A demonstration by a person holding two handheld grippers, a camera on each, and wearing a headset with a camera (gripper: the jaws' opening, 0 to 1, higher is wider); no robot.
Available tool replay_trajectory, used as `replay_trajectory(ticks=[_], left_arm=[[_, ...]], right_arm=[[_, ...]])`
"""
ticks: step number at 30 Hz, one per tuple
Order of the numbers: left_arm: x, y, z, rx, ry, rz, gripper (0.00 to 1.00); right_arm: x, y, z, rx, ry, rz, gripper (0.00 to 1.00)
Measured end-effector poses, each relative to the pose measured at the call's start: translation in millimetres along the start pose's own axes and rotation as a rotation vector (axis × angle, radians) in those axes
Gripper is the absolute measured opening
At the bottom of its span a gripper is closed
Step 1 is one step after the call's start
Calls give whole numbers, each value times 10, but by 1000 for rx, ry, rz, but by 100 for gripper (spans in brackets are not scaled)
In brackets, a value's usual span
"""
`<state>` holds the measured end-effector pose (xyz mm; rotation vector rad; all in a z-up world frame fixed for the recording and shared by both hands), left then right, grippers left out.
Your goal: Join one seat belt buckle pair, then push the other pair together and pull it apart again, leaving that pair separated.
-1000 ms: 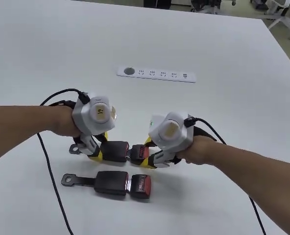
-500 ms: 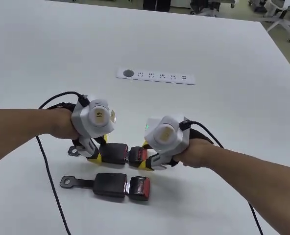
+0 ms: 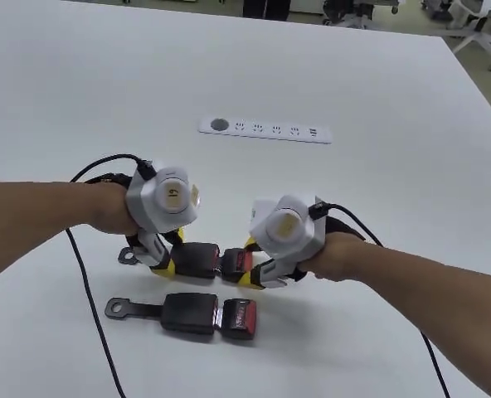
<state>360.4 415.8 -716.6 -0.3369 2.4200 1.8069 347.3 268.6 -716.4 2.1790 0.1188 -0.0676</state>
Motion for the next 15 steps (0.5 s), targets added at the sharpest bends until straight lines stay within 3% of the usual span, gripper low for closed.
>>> replay_trajectory(ticks=[5, 15], left_arm=[[0, 8, -3, -6, -2, 6, 30], [-23, -1, 6, -16, -16, 6, 30]], right_arm=[[19, 45, 96, -22, -9, -3, 28], [-8, 94, 88, -33, 4, -9, 28]])
Point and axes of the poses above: the centre of the closed fingertips' face, and the gripper's own axes: y roughly backward along the fingers, x roughly to its right, z roughly out of its underside, the point moved 7 cm from there along y, roughly backward along the fingers, and after that the axes turned 14 degrees about -z, right-handed, at the moved point
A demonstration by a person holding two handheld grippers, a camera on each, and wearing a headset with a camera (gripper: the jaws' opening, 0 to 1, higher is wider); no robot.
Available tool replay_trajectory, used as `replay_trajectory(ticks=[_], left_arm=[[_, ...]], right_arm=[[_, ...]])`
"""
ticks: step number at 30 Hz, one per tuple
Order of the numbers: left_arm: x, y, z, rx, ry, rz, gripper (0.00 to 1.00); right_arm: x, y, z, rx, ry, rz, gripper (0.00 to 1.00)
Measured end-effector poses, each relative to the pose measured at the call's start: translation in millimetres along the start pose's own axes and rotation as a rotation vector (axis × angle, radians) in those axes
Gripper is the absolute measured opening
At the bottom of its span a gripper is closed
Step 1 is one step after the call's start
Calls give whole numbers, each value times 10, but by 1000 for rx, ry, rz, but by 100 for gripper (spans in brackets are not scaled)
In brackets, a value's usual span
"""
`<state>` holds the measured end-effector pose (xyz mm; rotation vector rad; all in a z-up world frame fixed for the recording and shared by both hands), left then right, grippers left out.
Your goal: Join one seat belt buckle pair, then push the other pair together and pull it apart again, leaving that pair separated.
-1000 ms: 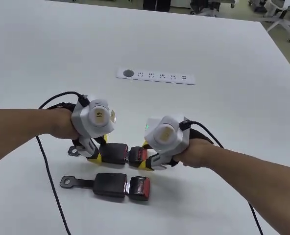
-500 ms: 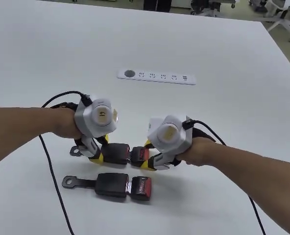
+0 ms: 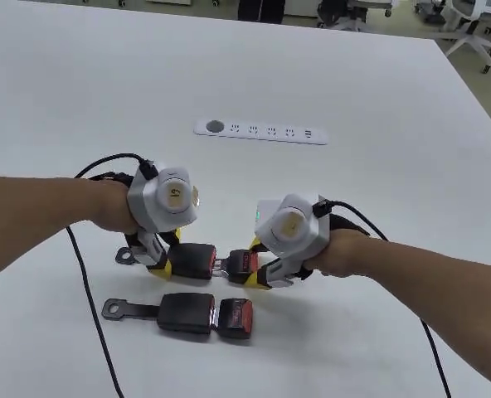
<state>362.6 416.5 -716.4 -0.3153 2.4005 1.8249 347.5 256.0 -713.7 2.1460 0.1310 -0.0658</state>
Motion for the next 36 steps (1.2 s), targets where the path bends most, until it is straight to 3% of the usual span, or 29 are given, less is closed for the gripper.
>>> replay_trajectory(ticks=[14, 36], left_arm=[[14, -11, 23, 22, 31, -4, 31], [25, 3, 14, 16, 30, -10, 31]], right_arm=[[57, 1, 84, -16, -3, 0, 28], [2, 217, 356, -73, -27, 5, 29]])
Point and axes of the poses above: the centre of the closed fingertips' face, and the gripper's own axes: y roughly backward along the fingers, x roughly to its right, z roughly out of its underside, the point moved 7 cm from there along y, roughly backward along the fingers, and after that the axes turned 14 degrees about -z, right-handed, at the moved point
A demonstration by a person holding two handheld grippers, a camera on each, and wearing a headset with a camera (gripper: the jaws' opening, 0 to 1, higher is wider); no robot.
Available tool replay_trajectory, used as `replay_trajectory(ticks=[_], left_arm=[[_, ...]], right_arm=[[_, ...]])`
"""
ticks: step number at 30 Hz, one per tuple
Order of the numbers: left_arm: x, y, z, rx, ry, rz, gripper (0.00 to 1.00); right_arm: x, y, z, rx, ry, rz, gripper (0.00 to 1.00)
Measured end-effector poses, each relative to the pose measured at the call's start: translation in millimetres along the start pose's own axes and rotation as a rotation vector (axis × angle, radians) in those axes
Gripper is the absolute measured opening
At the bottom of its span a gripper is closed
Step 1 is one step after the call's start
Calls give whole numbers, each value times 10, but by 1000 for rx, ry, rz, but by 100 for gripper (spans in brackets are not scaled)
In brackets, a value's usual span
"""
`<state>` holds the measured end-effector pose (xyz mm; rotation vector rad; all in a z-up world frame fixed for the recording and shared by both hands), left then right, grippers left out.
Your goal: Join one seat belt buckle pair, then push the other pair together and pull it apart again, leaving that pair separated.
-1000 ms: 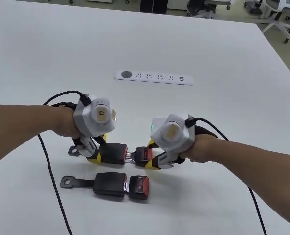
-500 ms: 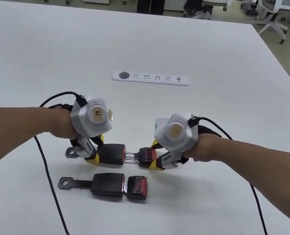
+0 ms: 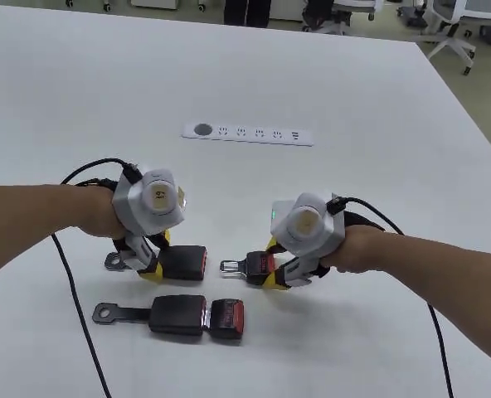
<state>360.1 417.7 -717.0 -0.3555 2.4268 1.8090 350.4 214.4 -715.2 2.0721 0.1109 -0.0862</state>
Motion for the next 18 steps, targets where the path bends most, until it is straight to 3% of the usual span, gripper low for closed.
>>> replay_trajectory(ticks=[18], left_arm=[[8, 5, -15, -1, 0, -2, 31]], right_arm=[[-2, 156, 332, -47, -18, 8, 29]])
Point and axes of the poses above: the centre of the closed fingertips' face, and the gripper's own axes: y roughly backward along the fingers, x roughly to its right, z roughly out of its underside, the point moved 7 cm from there along y, roughly backward along the fingers, and after that the axes turned 14 degrees about -z, right-handed, at the moved point
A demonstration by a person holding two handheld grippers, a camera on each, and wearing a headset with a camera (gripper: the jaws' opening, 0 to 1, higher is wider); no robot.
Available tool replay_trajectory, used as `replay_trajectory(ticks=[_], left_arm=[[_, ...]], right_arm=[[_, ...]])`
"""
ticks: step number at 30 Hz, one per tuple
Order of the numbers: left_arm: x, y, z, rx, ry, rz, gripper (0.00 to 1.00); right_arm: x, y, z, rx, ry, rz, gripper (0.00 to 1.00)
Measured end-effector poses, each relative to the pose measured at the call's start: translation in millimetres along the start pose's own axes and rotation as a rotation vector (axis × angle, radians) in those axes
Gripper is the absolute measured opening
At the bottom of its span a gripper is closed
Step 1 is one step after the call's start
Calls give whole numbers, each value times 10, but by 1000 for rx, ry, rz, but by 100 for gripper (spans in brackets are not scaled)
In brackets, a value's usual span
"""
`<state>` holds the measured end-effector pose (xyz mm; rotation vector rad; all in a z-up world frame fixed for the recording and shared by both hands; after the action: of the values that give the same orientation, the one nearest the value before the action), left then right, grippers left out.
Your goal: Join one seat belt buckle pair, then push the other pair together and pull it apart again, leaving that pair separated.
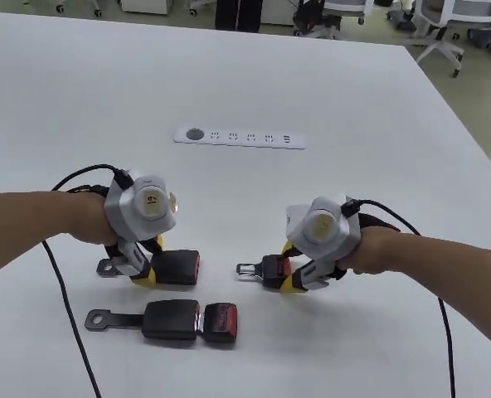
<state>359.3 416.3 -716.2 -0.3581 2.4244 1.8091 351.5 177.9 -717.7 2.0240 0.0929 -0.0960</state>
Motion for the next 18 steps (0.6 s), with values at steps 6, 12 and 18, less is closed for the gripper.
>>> replay_trajectory(ticks=[6, 12, 18], left_arm=[[-7, -4, 2, -3, -3, 1, 31], [2, 6, -11, -2, -8, 2, 32], [-11, -7, -8, -14, -19, 6, 32]], right_arm=[[-3, 86, 72, -11, 0, -3, 29], [-1, 104, 141, -26, 11, 2, 30], [-4, 103, 149, -26, 18, 5, 30]])
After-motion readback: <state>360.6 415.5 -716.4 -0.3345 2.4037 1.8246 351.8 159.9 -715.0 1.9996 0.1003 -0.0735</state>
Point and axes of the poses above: the centre of the closed fingertips' face, and the gripper's own axes: y roughly backward along the fingers, x roughly to its right, z roughly out of its underside, the point moved 7 cm from there along y, roughly backward along the fingers, and after that the axes turned 14 degrees about -z, right-handed, at the moved point
